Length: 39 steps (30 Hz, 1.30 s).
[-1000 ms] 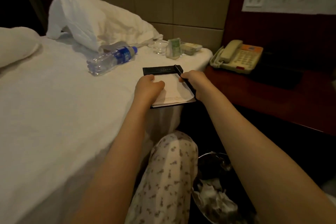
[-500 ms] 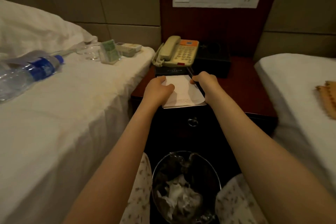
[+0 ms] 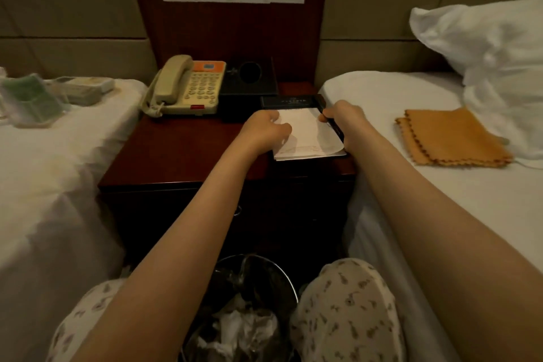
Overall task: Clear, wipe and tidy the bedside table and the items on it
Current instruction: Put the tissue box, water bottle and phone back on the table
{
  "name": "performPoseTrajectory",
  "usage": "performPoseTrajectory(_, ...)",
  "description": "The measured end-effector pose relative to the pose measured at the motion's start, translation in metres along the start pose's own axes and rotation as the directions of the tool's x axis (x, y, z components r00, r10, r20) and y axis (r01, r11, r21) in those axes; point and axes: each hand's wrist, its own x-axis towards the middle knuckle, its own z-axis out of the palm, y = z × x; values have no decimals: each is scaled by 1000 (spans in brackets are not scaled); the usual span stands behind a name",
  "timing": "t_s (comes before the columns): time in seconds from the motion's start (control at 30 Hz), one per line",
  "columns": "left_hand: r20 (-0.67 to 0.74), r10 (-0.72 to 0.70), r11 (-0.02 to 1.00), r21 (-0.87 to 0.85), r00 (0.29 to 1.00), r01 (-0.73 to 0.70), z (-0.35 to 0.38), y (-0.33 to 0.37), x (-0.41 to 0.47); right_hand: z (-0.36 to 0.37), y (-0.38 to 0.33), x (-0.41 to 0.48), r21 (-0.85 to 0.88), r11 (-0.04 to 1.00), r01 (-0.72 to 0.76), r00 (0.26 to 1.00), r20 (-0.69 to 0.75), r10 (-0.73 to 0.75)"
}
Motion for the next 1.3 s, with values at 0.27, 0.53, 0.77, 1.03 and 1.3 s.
performPoseTrajectory(0.27,74,22,1000,-19,997,-21,24,20,30,-23,-2,34,-37,999,-5,990,-139,-1)
performPoseTrajectory(0.53,112,31,999,-37,993,-27,53,33,52,-40,0,63,-29,998,55,982,-180,-59)
performPoseTrajectory(0.77,33,25,977,209,999,-31,53,21,91,-10,-6,87,-52,997,49,977,-206,-59)
performPoseTrajectory(1.03,147,75,924,361,986,-124,62,2,124,16,-17,125,-147,986,83,971,-210,-113)
performPoseTrajectory(1.3,115,177,824,525,978,-211,70,-8,156,33,-29,163,-221,966,130,971,-166,-169)
